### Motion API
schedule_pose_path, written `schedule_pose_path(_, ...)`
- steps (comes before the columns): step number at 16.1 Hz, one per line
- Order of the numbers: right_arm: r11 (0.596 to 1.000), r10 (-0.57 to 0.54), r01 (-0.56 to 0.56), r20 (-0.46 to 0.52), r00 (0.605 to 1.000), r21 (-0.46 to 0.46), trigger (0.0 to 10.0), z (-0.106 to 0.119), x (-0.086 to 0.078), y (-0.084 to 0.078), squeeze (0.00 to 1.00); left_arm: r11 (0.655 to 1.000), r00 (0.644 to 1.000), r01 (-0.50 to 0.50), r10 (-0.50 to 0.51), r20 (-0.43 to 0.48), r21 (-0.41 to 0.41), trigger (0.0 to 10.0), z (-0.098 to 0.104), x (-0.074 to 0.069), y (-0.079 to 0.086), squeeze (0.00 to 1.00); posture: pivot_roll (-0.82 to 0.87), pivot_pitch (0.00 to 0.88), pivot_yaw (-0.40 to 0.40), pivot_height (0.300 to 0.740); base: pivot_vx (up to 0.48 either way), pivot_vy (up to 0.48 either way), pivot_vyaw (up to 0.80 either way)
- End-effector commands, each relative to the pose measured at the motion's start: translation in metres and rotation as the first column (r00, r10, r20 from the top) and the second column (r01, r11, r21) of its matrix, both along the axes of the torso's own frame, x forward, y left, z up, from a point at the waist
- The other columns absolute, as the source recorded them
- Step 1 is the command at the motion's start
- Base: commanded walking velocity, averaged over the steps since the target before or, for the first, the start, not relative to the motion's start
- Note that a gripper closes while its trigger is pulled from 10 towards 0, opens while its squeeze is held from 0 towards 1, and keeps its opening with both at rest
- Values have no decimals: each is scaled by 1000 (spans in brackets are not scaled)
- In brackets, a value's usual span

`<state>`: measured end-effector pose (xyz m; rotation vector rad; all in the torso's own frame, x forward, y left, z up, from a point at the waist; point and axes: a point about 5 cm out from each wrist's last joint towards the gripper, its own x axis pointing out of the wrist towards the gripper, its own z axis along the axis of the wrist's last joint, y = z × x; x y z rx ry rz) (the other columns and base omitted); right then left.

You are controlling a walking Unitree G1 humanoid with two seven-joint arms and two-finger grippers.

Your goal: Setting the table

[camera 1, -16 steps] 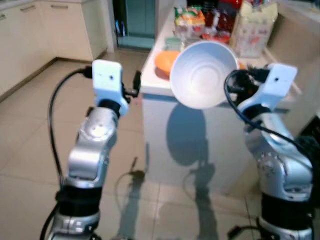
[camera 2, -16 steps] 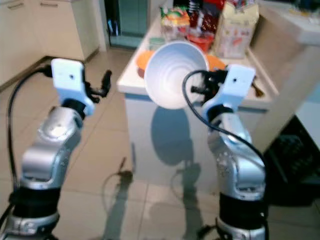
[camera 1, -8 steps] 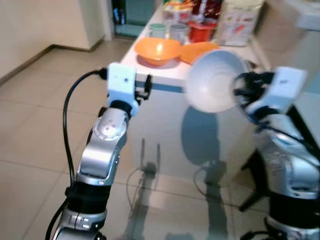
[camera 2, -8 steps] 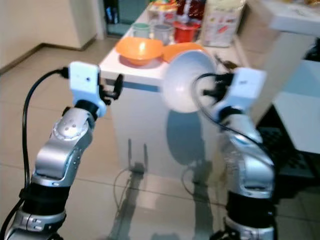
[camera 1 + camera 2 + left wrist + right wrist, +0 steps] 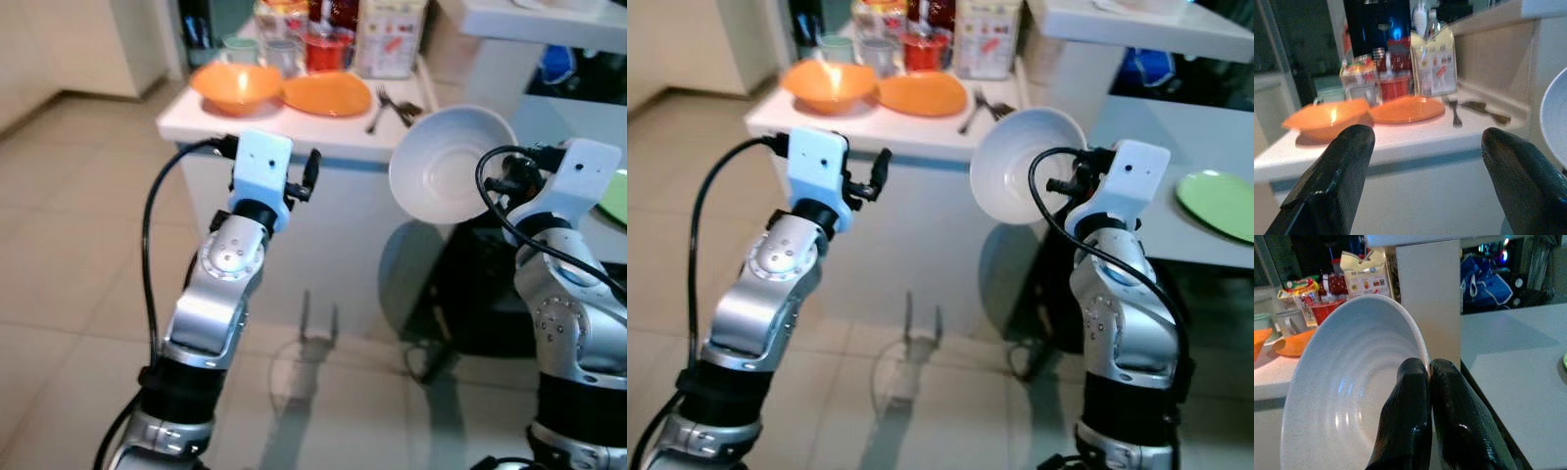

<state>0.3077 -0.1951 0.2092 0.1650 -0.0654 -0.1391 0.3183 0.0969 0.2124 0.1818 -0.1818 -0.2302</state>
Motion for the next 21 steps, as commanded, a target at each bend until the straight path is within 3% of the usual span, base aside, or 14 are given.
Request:
schedule_pose_path(1,1000,5,-5,35,999,0,10000,7,0,4,0,1000,1000,6,-6,17,9,10000,4,-1,1,0,-20,0,-27,740,0,-356,0)
schedule_pose_path(5,1000,19,-19,32,999,-14,10000,9,0,7,0,1000,1000,6,-6,25,-3,10000,7,6,-3,0,-43,0,-23,740,0,-352,0)
schedule_pose_path(9,1000,-7,7,6,1000,-8,10000,1,-3,3,0,1000,1000,0,0,17,8,10000,2,1,-1,0,-32,0,-34,740,0,-356,0)
schedule_pose_path(12,999,17,-16,30,999,-30,10000,13,5,7,0,1000,999,-17,17,27,0,10000,6,12,0,0,-52,0,-38,740,0,-356,0)
schedule_pose_path(15,1000,-1,1,-12,1000,-17,10000,-2,-1,3,0,999,998,-41,41,41,-8,10000,5,5,4,0,-19,0,-46,740,0,-361,0)
schedule_pose_path(19,1000,23,-23,13,1000,-12,10000,9,11,12,0,999,997,-34,34,65,4,10000,13,13,4,0,-21,0,-33,740,0,-360,0)
schedule_pose_path(21,1000,16,-16,16,1000,0,10000,6,5,13,0,999,998,-39,38,46,2,10000,4,7,3,0,-24,0,-31,740,0,-360,0)
